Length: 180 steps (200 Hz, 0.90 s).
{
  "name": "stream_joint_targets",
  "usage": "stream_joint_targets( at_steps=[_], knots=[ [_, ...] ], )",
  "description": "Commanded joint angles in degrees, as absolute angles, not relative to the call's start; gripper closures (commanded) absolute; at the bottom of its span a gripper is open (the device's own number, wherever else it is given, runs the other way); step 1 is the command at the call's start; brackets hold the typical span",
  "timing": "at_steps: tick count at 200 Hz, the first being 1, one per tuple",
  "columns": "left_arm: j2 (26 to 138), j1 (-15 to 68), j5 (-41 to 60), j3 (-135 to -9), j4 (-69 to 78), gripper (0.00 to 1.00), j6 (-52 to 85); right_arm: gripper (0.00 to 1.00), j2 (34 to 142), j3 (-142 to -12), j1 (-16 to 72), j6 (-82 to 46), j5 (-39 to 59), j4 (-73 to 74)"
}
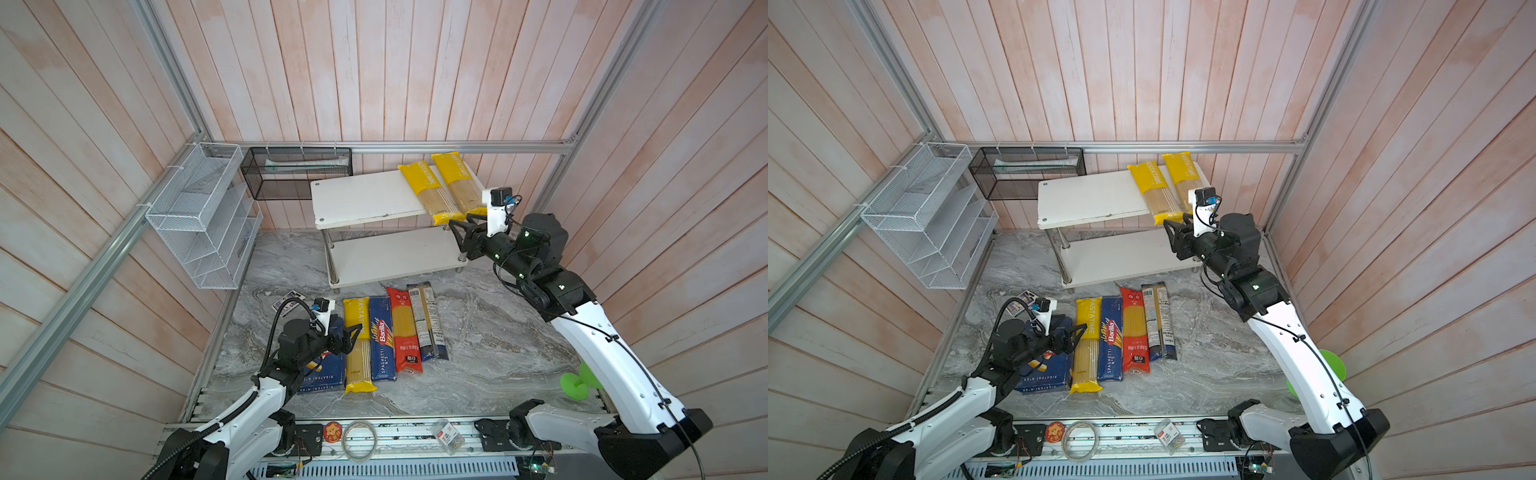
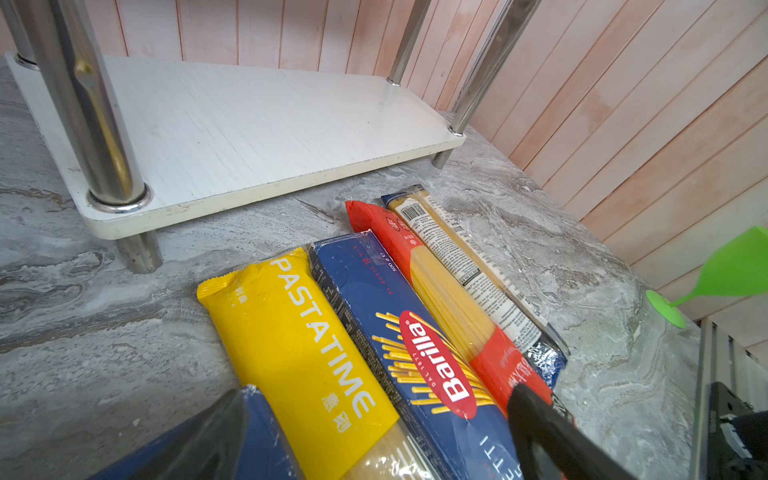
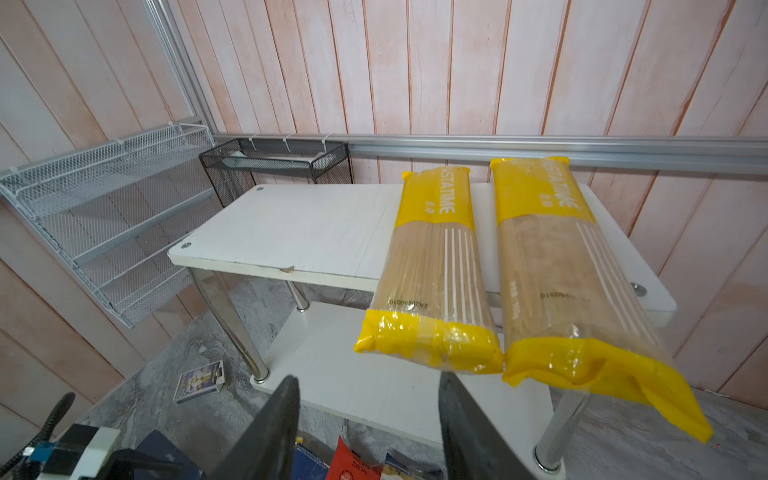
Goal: Place and organize the pasta boxes and bags onto the shelf
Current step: 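Draw the right gripper back from the shelf and down toward the table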
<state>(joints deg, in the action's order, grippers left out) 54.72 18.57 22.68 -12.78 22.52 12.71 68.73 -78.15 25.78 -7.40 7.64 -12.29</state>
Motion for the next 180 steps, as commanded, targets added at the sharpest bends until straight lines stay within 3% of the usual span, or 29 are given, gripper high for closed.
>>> stream_joint_targets(
  at_steps=[1,180],
  knots=[
    [55.0,18.9,23.4,-13.4,23.8,0.00,12.5,0.46,69.9,-77.1,25.8,-6.8,9.6,-10.2],
    [54.5,18.9,23.7,-13.4,23.5,0.00,12.6,0.44,83.2,-85.0,25.7,-7.3,12.4,-7.9]
  ],
)
